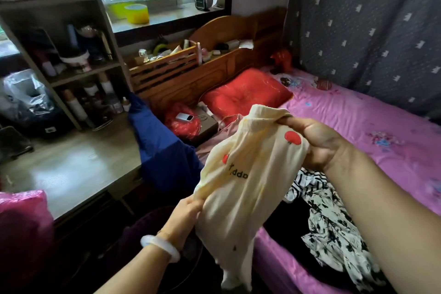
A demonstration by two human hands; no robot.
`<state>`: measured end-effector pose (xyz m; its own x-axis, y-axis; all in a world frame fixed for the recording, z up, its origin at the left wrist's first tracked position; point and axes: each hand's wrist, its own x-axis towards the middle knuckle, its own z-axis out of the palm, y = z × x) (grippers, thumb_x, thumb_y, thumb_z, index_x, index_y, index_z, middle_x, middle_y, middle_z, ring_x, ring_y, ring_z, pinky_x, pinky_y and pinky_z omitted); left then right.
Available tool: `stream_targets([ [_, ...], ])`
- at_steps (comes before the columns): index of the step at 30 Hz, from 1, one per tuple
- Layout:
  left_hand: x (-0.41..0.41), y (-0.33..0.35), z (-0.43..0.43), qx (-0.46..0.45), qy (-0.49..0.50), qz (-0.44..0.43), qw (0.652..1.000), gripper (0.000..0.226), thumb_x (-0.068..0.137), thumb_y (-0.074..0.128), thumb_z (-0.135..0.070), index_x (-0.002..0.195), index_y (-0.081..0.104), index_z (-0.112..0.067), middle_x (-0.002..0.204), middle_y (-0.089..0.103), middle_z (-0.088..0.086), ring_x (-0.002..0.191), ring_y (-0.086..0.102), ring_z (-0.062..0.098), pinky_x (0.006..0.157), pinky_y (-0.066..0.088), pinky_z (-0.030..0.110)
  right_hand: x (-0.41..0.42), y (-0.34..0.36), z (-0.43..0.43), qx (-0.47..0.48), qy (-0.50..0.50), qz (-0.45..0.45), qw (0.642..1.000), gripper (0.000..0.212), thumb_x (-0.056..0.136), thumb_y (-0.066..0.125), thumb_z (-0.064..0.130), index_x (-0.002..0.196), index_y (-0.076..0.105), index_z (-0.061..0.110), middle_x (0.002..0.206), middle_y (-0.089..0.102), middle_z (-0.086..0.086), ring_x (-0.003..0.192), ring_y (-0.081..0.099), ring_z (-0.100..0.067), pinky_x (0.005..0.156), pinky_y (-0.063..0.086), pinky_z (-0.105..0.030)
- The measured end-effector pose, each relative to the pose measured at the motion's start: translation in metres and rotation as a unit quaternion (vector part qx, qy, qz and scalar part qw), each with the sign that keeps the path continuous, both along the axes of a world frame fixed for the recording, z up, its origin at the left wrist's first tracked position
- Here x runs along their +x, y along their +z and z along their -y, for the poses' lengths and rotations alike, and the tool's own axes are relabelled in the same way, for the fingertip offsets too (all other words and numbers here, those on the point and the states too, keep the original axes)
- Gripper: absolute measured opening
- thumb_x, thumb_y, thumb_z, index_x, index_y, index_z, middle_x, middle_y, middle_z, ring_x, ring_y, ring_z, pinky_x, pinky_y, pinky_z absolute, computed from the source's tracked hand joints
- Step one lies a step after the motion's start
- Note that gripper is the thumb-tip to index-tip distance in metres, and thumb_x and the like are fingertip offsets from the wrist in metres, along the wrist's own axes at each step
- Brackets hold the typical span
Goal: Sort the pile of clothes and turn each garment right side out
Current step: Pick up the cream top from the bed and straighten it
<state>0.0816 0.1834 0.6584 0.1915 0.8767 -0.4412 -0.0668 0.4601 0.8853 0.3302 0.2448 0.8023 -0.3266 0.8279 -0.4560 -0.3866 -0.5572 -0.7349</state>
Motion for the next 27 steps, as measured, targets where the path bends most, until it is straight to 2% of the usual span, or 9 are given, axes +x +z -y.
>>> stream_targets([
  [3,0.002,0.008,0.003,-0.034,-0.054,0.023,0.998,0.02,0.056,0.067,-0.018,0.06,0.06,0.001,0.054,0.056,0.008,0.054,0.053,0.022,0.054,0.041,0.027,0.019,-0.005,-0.017,0.028,-0.067,-0.071,0.995,0.091,0.036,0.094,0.013,0.121,0.063,0.004,0.098,0.071,-0.013,0.089,0.069,-0.022,0.076,0.06,-0.04],
  [5,0.012,0.015,0.003,-0.074,-0.039,0.105,0.991,0.016,0.061,0.06,-0.014,0.065,0.064,0.001,0.056,0.06,0.012,0.051,0.056,0.025,0.049,0.043,0.022,0.022,-0.02,-0.021,0.067,-0.105,-0.088,0.988,0.063,0.056,0.086,0.026,0.114,0.067,0.008,0.085,0.071,-0.009,0.087,0.068,-0.018,0.081,0.058,-0.036],
  [8,0.022,0.016,-0.004,-0.149,-0.007,0.224,0.963,0.036,0.077,0.051,-0.012,0.107,0.065,0.002,0.092,0.069,0.021,0.077,0.067,0.031,0.071,0.053,0.035,0.01,-0.085,0.004,-0.015,-0.033,-0.024,0.999,0.076,0.066,0.078,0.05,0.126,0.062,0.006,0.121,0.066,-0.019,0.116,0.061,-0.031,0.098,0.048,-0.046],
  [12,0.027,0.013,-0.023,-0.143,0.02,0.258,0.955,0.048,0.08,0.064,-0.031,0.119,0.06,-0.002,0.118,0.061,0.019,0.104,0.062,0.031,0.093,0.046,0.039,-0.008,-0.142,0.038,-0.121,0.121,0.006,0.985,0.057,0.073,0.08,0.028,0.121,0.065,0.004,0.122,0.065,-0.019,0.114,0.061,-0.031,0.105,0.043,-0.046],
  [14,0.023,0.003,-0.03,-0.099,-0.012,0.204,0.974,0.047,0.085,0.066,-0.029,0.127,0.055,-0.011,0.12,0.065,0.016,0.108,0.065,0.028,0.092,0.05,0.041,-0.008,-0.146,0.03,-0.078,0.086,-0.003,0.993,0.037,0.083,0.065,0.01,0.12,0.066,0.002,0.119,0.065,-0.023,0.107,0.063,-0.032,0.099,0.047,-0.044],
  [17,0.023,-0.007,-0.036,-0.035,-0.06,0.034,0.997,0.073,0.067,0.084,-0.008,0.13,0.048,-0.013,0.118,0.068,0.012,0.108,0.066,0.028,0.093,0.053,0.045,-0.003,-0.143,0.014,-0.064,0.043,0.025,0.997,0.038,0.078,0.065,-0.004,0.116,0.066,-0.004,0.121,0.062,-0.03,0.106,0.063,-0.038,0.098,0.049,-0.046],
  [19,0.027,-0.011,-0.04,-0.028,-0.017,-0.022,0.999,0.063,0.066,0.081,0.004,0.121,0.052,-0.006,0.109,0.07,0.018,0.097,0.07,0.028,0.079,0.058,0.038,0.001,-0.146,0.007,-0.07,0.045,0.059,0.995,0.043,0.071,0.067,-0.009,0.114,0.065,-0.008,0.118,0.062,-0.031,0.105,0.063,-0.04,0.097,0.05,-0.047],
  [24,0.04,-0.022,-0.051,-0.013,0.125,-0.115,0.985,0.074,0.067,0.081,0.001,0.129,0.042,-0.009,0.096,0.072,0.018,0.088,0.07,0.026,0.069,0.055,0.028,0.002,-0.146,-0.015,-0.104,-0.017,0.174,0.979,0.017,0.083,0.059,-0.009,0.098,0.066,-0.01,0.079,0.072,-0.016,0.063,0.068,-0.023,0.053,0.054,-0.028],
  [27,0.051,-0.019,-0.05,0.067,-0.004,-0.167,0.984,0.104,0.065,0.08,-0.001,0.147,0.021,-0.028,0.124,0.059,0.007,0.112,0.059,0.017,0.091,0.051,0.027,0.008,-0.153,-0.026,-0.038,-0.002,0.237,0.971,0.048,0.078,0.072,0.005,0.121,0.052,-0.002,0.104,0.059,-0.006,0.093,0.061,-0.019,0.072,0.049,-0.027],
])
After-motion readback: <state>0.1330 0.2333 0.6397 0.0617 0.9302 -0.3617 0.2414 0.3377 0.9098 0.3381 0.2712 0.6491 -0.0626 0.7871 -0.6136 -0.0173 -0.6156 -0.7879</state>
